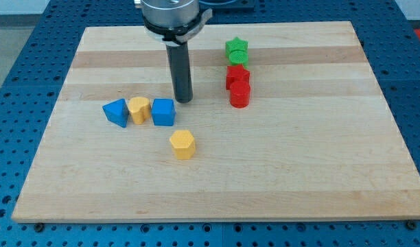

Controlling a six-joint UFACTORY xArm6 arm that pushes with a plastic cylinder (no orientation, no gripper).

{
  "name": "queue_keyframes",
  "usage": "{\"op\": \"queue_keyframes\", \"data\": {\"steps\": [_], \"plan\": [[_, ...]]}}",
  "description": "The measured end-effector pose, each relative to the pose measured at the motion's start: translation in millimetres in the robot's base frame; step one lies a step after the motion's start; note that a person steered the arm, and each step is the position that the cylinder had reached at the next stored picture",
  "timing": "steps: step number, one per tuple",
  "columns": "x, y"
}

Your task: Push the yellow heart down a bit

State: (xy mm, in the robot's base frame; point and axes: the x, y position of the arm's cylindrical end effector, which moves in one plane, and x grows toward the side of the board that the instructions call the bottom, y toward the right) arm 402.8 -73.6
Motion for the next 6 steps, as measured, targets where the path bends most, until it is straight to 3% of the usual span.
{"op": "queue_keyframes", "data": {"steps": [3, 6], "plan": [[-2.2, -67.4], [18.8, -68.0]]}}
